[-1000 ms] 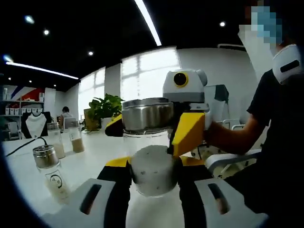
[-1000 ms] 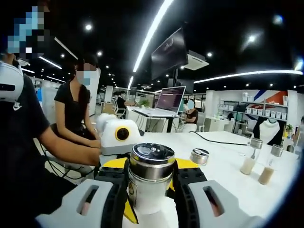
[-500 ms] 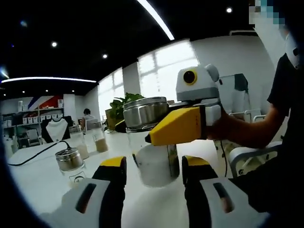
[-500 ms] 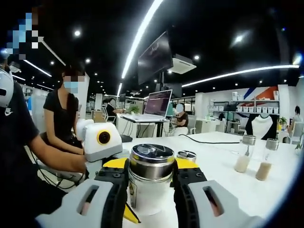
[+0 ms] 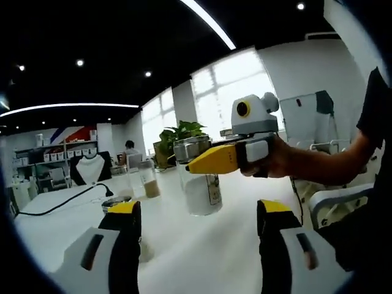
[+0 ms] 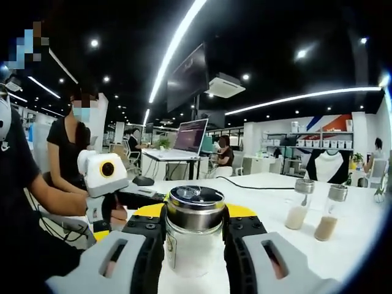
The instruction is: Rotate the seasoning bottle until the label or dispensing opening points toward the visible target arrow and the bottle remains upright within the marked orientation range
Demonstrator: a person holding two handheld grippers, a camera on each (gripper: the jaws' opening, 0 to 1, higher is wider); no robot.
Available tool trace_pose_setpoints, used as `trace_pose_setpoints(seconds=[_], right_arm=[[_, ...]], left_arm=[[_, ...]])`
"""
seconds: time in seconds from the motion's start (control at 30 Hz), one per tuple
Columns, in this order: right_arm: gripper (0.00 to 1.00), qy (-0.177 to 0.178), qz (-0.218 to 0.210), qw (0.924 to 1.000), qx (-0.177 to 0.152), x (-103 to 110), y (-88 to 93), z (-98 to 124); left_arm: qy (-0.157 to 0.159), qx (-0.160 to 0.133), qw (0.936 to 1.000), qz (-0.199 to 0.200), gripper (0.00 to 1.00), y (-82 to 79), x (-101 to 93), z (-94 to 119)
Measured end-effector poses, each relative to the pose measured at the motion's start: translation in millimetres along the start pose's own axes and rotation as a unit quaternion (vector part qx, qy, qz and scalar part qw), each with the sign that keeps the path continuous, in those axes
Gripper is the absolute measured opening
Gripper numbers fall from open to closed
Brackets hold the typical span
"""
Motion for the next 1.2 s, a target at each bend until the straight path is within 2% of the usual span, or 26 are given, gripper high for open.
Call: trace_pose_setpoints(seconds=[0.2,0.37,0.83,1.2], right_arm=[[0.34,0.003,-0.011,0.9999,0.008,-16.8,9.0,-11.3],[0.34,0.004,-0.007,0.9998,0.016,-27.9,18.0,-18.9],[0.34,0.008,0.001,0.9987,0.051,-60.7,36.2,-29.7],[0.34,0.001,0.017,0.9975,0.069,-64.0,41.9,-28.3]], left_arm=[[-0.04,0.007,0.9991,0.014,1.0,-2.5,13.9,6.0],[-0.057,0.023,0.9977,0.027,1.0,3.2,22.2,10.3],[-0.065,0.046,0.9964,0.03,1.0,12.6,24.9,12.6],[-0.065,0.055,0.9957,0.038,1.0,18.4,26.2,12.9]])
Point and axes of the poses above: the point that each gripper's makers call its tool centre point, and the gripper's own axes: z roughly backward along the fingers, x roughly to its left, y roughly out of its underside, the point moved 8 cm from there along z, roughly backward along the fingers, and after that the axes turned 14 degrees about -z, right-handed, at the moved point
